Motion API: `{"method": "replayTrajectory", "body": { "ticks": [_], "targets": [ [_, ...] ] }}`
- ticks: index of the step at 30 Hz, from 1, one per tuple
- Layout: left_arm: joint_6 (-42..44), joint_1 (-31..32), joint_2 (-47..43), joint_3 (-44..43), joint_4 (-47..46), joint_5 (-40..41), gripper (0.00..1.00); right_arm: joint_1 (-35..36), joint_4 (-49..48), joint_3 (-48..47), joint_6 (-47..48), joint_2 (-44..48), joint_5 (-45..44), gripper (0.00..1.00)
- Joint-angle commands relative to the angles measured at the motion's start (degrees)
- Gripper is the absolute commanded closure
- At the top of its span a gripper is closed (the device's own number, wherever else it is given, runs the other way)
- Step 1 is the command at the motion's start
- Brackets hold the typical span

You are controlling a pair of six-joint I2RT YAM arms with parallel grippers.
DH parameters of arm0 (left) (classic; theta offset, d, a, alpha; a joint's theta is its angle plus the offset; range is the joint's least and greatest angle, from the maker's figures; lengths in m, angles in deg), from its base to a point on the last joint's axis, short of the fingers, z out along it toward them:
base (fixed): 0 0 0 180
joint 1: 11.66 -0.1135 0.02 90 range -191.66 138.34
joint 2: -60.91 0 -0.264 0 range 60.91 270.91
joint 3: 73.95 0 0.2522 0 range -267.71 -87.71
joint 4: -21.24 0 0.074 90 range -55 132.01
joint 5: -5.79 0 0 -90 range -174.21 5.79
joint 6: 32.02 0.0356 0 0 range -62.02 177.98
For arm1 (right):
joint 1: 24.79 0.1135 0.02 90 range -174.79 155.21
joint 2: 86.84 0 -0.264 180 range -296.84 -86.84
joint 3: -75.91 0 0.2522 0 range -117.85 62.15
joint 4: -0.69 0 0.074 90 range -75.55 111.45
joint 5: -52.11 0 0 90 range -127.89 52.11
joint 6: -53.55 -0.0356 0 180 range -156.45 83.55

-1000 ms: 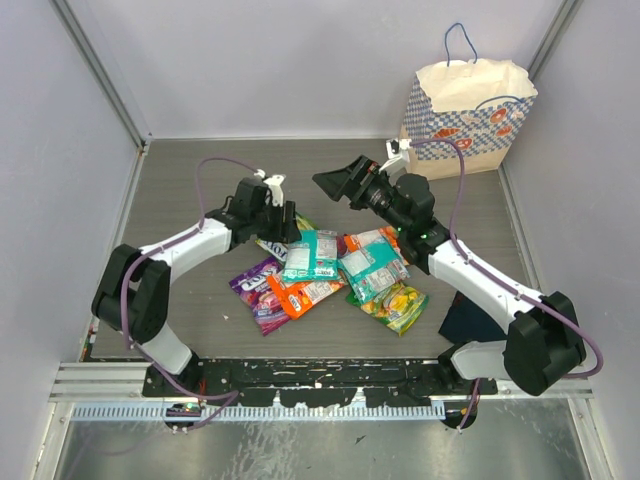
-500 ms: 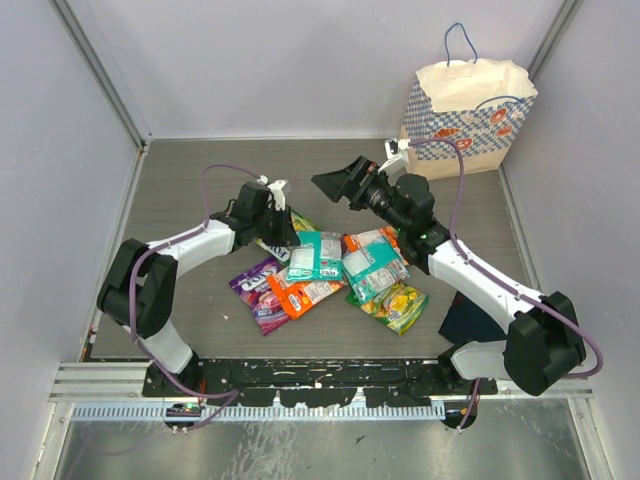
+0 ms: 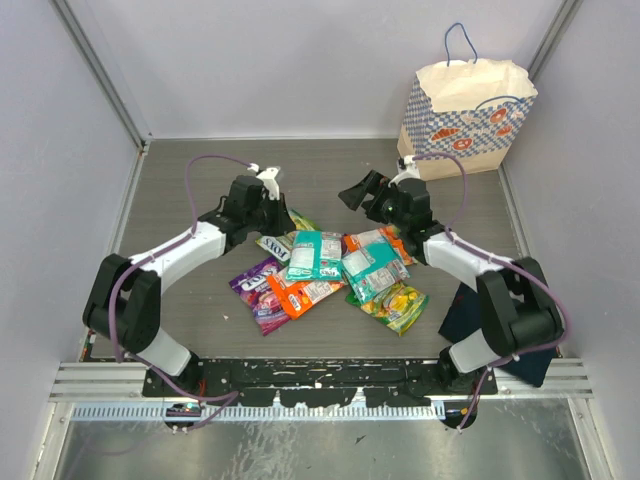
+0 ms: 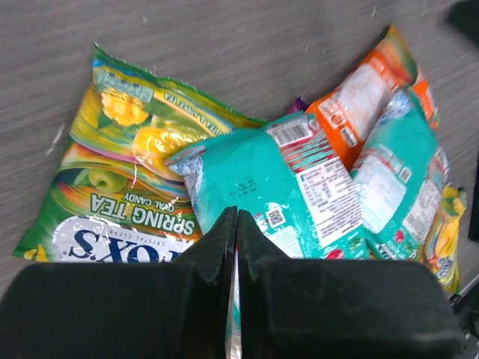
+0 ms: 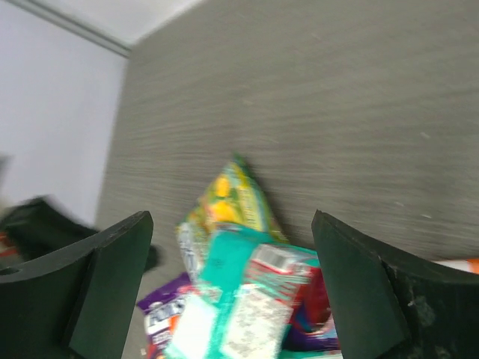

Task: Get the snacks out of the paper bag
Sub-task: Adjust the snack at the center of the board.

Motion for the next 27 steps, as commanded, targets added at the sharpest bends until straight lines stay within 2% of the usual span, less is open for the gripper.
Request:
{"method": "replayTrajectory", "body": {
  "ticks": [1,2,3,7,12,18,25,27],
  "targets": [
    [1.6,-1.1,-3.1,-1.6,-1.6,2.0,0.81,-1.5,-0.5,-2.3,0.2,-8.3,5.8,0.07],
    [1.5,-1.2,-2.6,-1.7,-1.1,1.4,0.66,-1.6,0.4,-3.3,0.0,-10.2,6.5,0.08],
    [1.4,-1.2,-1.9,-1.8,-0.6,1.0,0.57,-1.6,0.8,-4.0,-0.7,-12.0,6.9,0.09],
    [1.4,-1.3,1.6,-1.8,1.6,2.6,0.39,-1.6,0.6,-4.7,-4.8,-17.1,9.0,0.14],
    [1.3,-1.3,6.3,-3.6,2.1,2.4,0.35,-1.5,3.2,-5.5,-8.7,-20.3,10.2,0.16],
    [0.4,-1.2,9.9,-5.7,0.8,0.1,0.35,-1.4,3.9,-4.7,-10.8,-19.3,13.6,0.19],
    [-2.2,-1.3,8.2,-3.3,-3.4,-2.7,0.36,0.7,6.4,-1.8,-12.1,-14.8,13.7,0.22],
    [-3.9,-1.2,7.3,-1.8,-6.4,-4.8,0.4,1.1,5.5,-1.1,-12.9,-13.9,13.9,0.27]
  ]
}}
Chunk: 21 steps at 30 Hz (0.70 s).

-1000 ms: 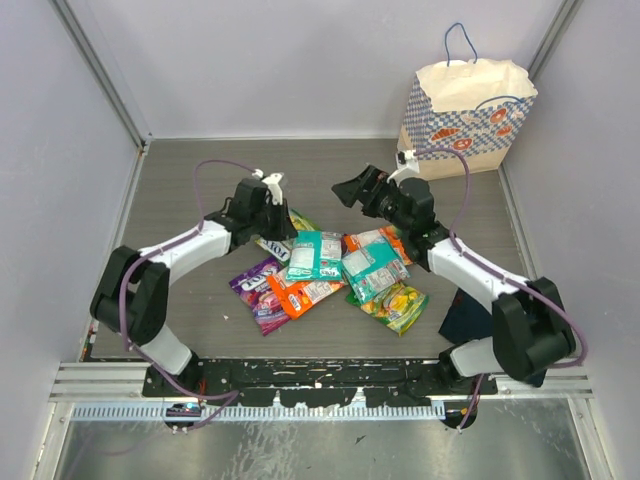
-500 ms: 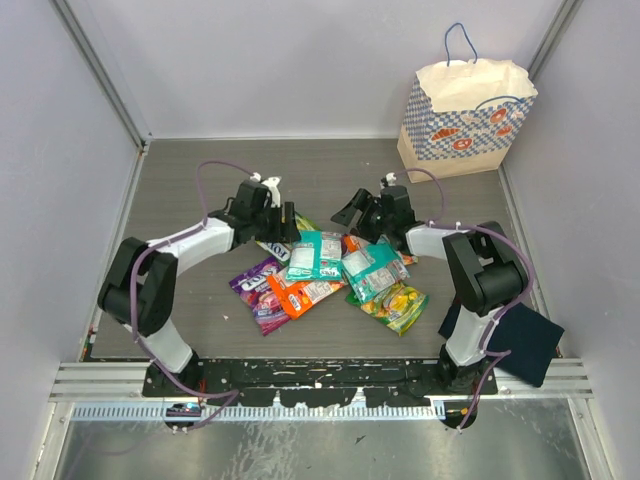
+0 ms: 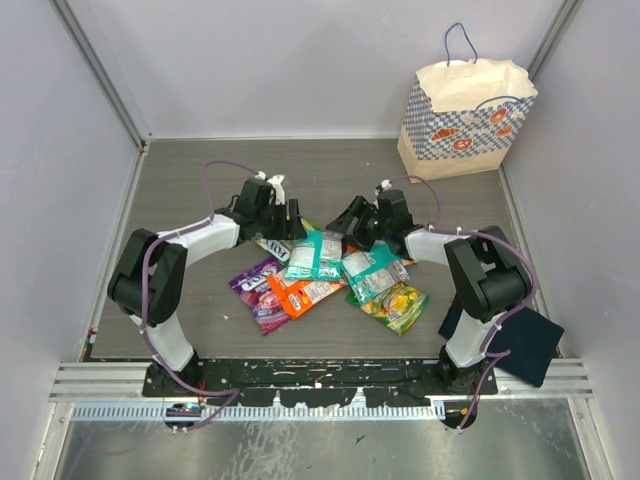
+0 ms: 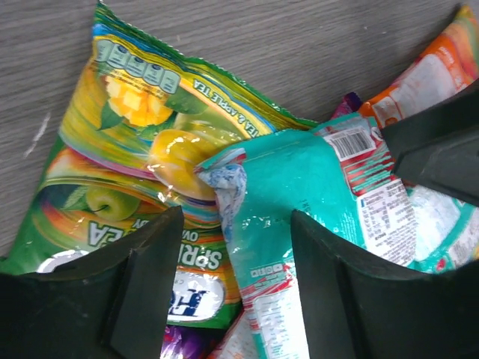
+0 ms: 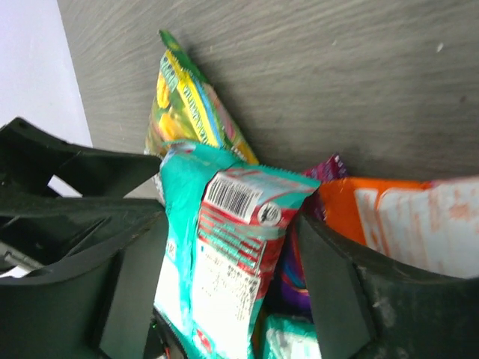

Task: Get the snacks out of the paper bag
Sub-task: Adjust the snack at the center of the board.

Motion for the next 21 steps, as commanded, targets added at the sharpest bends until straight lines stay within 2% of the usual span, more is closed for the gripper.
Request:
{"method": "replayTrajectory", "body": {
  "ticks": [1,5,8,9,11,19,20,21],
  "targets": [
    [-3.8,-0.1,-3.0,2.4,-8.4,-5.4,0.45,1.4,-0.4,1.1,-2.3,4.8,1.6,0.32],
    [-5.3,0.4,-3.2,2.6,-11.5,-8.4,0.79,1.7,-2.5,-0.3,-2.5,4.5,2.6,0.61],
    [-4.9,0.4,-3.9,2.1,-11.6,-8.3,0.96,1.9,-4.2,-1.2,-2.6,4.4,3.6,0.87],
    [-4.4,0.4,-4.5,1.9,-11.3,-7.8,0.99,1.9,-4.3,-1.7,-2.4,4.5,3.6,0.95],
    [-3.0,0.4,-5.8,1.2,-10.3,-6.6,1.0,1.9,-3.3,-2.8,-1.3,5.1,3.3,0.99],
    [2.1,-0.4,-10.4,-3.7,-6.4,-0.5,1.0,2.0,5.1,-11.6,7.8,9.3,-2.0,0.99],
    [2.5,-0.6,-10.4,-4.8,-6.0,0.1,0.95,2.0,5.6,-12.8,8.7,9.2,-2.8,0.99],
    [3.2,-0.9,-10.1,-6.4,-5.1,0.8,0.8,1.9,5.9,-13.7,9.6,9.1,-3.5,0.99]
  ]
}}
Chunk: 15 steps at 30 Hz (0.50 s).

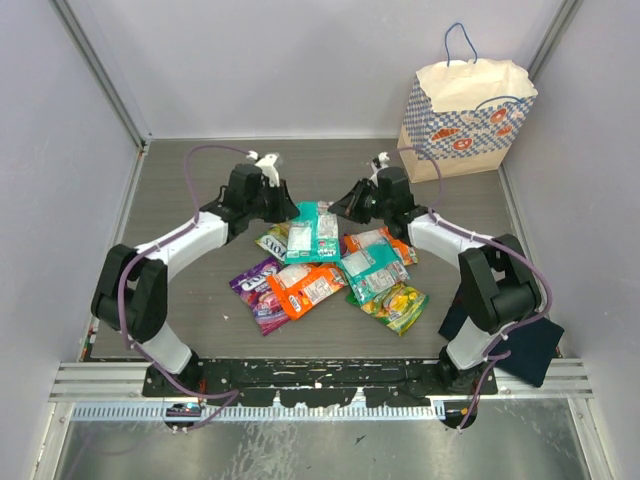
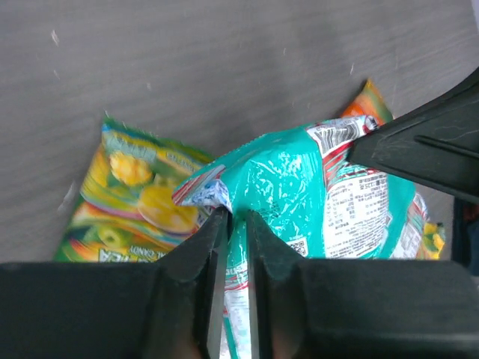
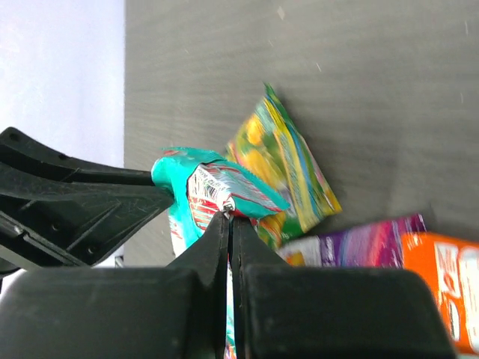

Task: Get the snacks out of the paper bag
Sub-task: Adjust the snack at the center of the board.

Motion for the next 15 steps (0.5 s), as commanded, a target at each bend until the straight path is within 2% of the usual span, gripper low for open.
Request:
{"method": "replayTrajectory", "body": {
  "ticks": [1,2,3,7,9,12,15],
  "targets": [
    [3.3,-1.2,-2.3,-8.2,0.5,2.8,0.62,0.6,0.3,-7.8,6.6,3.8,-3.5,0.99],
    [3.6,-1.8,-1.8,-10.0,2.4,3.5,0.47,0.7,1.1,-9.0,7.8,3.5,-4.2,0.99],
    [3.9,-2.4,-1.6,-11.8,3.8,4.1,0.36,0.7,1.7,-10.2,9.2,3.2,-5.5,0.99],
    [3.9,-5.2,-2.2,-15.8,4.9,9.8,0.07,0.8,2.0,-15.2,18.3,2.6,-15.3,0.99],
    [3.7,-6.7,-1.7,-18.9,7.3,10.8,0.01,0.8,2.1,-18.5,24.2,1.7,-21.6,0.99],
    [3.6,-7.5,-1.7,-20.5,8.7,9.0,0.02,2.4,-0.6,-22.7,34.8,-0.1,-31.9,0.99],
    [3.4,-7.5,-2.1,-19.6,8.4,8.1,0.02,8.2,-9.9,-22.7,52.3,-3.9,-45.5,0.99]
  ]
}}
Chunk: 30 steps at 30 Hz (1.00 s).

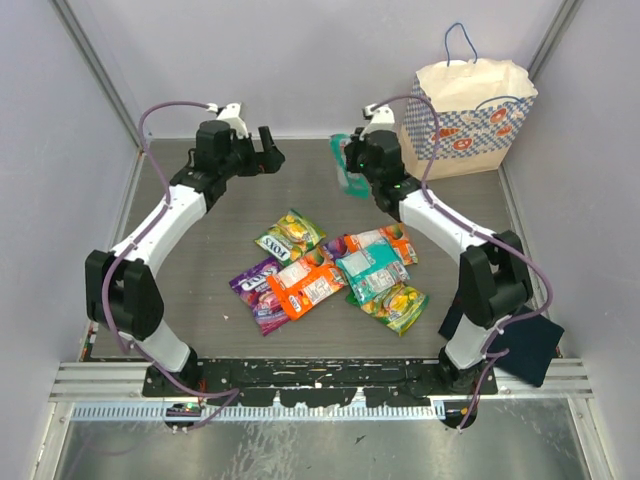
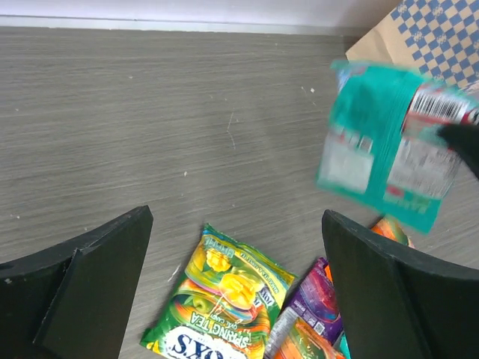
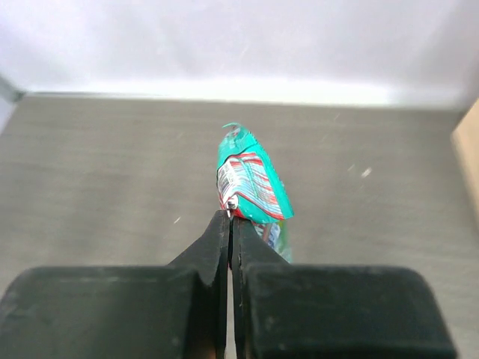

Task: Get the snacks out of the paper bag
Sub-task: Adjust the snack at the center of the board, then move the snack to the center of the board.

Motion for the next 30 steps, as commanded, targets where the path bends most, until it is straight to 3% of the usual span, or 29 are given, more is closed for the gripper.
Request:
{"method": "replayTrajectory", "body": {
  "ticks": [1,6,7,9,10,11,16,24,30],
  "targets": [
    [0.5,0.2,-1.7,-0.6,1.5,0.0,0.02,7.9,-16.3,-3.3,28.5,-4.7,-22.2,0.99],
    [1.0,0.1,-2.3,1.1,2.0,1.7,0.02,16.1,-14.5,-3.6,43.0,-12.6,-24.9,0.96],
    [1.7,0.1,-2.4,1.1,2.6,2.7,0.02,17.4,-13.0,-2.8,43.9,-12.8,-23.5,0.85],
    [3.2,0.1,-2.6,1.0,4.0,5.0,0.02,18.5,-10.8,0.4,41.6,-10.6,-15.3,0.3],
    [4.1,0.1,-2.7,1.0,4.5,5.8,0.02,18.5,-10.8,2.5,38.2,-8.7,-11.0,0.11],
    [5.4,0.1,-2.7,1.0,4.8,6.3,0.02,18.3,-11.7,5.5,36.0,-5.6,-6.9,0.02],
    [13.6,0.1,-2.2,0.7,5.8,6.4,0.02,13.4,-18.0,14.8,24.6,6.7,2.8,0.0],
    [37.0,3.1,2.5,1.0,7.0,-16.7,0.02,-6.0,-32.2,29.2,-6.1,21.7,17.7,0.0],
    [46.6,9.3,13.7,-10.8,16.0,-19.5,0.02,-8.7,-33.7,31.9,-10.8,23.9,20.7,0.0]
  ]
}}
